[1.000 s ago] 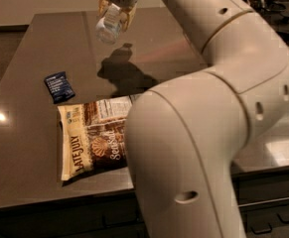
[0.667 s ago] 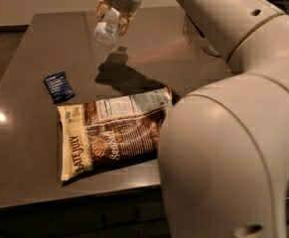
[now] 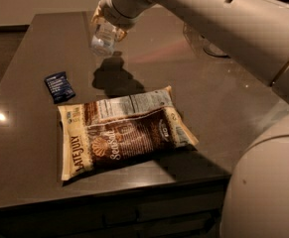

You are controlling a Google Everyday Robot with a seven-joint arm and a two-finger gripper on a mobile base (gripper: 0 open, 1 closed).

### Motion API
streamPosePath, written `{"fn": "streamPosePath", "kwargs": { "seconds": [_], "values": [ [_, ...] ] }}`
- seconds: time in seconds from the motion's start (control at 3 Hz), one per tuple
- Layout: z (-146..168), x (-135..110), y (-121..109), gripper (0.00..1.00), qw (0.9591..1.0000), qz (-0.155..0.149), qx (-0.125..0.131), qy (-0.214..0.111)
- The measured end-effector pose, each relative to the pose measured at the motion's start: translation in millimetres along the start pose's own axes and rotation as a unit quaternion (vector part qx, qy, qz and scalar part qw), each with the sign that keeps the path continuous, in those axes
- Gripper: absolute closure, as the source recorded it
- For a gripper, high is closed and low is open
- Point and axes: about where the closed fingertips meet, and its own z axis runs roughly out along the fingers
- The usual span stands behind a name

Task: Place blue plastic bottle upright

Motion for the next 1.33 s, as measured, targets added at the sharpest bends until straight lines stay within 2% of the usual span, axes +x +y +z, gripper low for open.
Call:
{"fn": "streamPosePath", "kwargs": {
  "seconds": [0.33, 0.67, 1.0, 1.33],
  "values": [
    [-0.7, -0.1, -0.1, 1.00, 1.0000, 0.000, 0.000, -0.001],
    [2.9, -3.2, 3.5, 1.00, 0.9994, 0.026, 0.020, 0.012],
    [15.6, -7.1, 11.4, 1.00, 0.9955, 0.068, 0.054, 0.038],
    [26.8, -1.2, 15.3, 1.00, 0.9895, 0.086, 0.083, 0.081]
  ]
}}
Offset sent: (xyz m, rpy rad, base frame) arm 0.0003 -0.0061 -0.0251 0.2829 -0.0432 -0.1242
